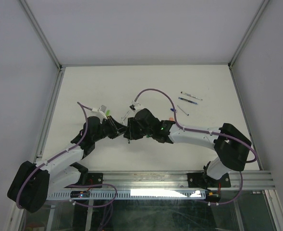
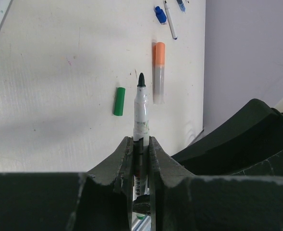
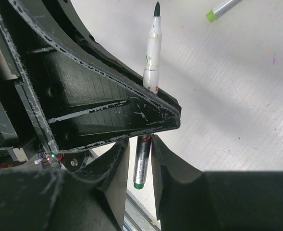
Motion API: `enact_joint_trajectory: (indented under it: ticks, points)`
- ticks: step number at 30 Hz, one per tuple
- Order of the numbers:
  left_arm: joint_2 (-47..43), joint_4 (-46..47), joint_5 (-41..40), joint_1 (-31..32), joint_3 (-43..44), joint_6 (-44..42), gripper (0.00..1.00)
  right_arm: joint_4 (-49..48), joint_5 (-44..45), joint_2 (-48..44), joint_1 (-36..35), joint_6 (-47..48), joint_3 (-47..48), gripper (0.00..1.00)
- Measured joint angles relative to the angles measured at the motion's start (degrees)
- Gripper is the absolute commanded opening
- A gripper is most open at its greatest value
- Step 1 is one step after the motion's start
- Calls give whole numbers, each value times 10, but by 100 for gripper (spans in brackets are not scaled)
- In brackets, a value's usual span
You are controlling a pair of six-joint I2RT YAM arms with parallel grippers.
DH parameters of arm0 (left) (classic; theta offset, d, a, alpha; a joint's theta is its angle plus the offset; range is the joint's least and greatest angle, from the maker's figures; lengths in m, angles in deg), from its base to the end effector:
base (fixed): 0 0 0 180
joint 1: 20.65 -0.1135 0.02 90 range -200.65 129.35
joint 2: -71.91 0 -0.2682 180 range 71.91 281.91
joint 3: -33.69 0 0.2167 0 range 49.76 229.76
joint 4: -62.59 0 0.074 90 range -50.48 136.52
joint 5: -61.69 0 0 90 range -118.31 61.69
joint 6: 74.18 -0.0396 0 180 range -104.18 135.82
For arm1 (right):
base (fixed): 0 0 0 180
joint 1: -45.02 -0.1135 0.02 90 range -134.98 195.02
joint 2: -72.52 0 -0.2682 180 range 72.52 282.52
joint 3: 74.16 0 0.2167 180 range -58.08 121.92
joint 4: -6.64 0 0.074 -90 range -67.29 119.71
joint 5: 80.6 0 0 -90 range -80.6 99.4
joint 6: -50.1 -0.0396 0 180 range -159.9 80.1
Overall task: Insert the pens into the pen caps
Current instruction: Pick up the pen from the center of the board.
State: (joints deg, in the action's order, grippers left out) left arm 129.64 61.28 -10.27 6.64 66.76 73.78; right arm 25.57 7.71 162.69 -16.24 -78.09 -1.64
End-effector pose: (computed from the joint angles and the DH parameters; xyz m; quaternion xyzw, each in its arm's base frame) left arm 0.1491 -0.0907 0.2010 -0.1413 0.8296 -0.4524 0.2952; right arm 0.1521 0.2798 0.2483 -0.1851 0.8738 0.3514 0.2805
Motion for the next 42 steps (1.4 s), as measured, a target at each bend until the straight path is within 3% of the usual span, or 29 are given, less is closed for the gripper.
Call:
enact_joint_trajectory:
  ticks: [13, 26, 34, 40, 42]
  points:
    - [-22, -60, -17, 0, 19, -24, 0, 15, 15, 0, -19, -14, -5, 32]
    - [-31, -85, -30, 2, 25, -39, 2, -10, 15, -5, -31, -45, -34, 13]
    - [-36, -89, -44, 16, 31, -44, 25, -19, 25, -12, -32, -74, -38, 0]
    - [-45, -92, -45, 32, 32, -44, 26, -57, 48, -24, -32, -122, -50, 0]
    - [-47, -92, -45, 34, 32, -44, 21, -70, 55, -28, -32, -138, -57, 0]
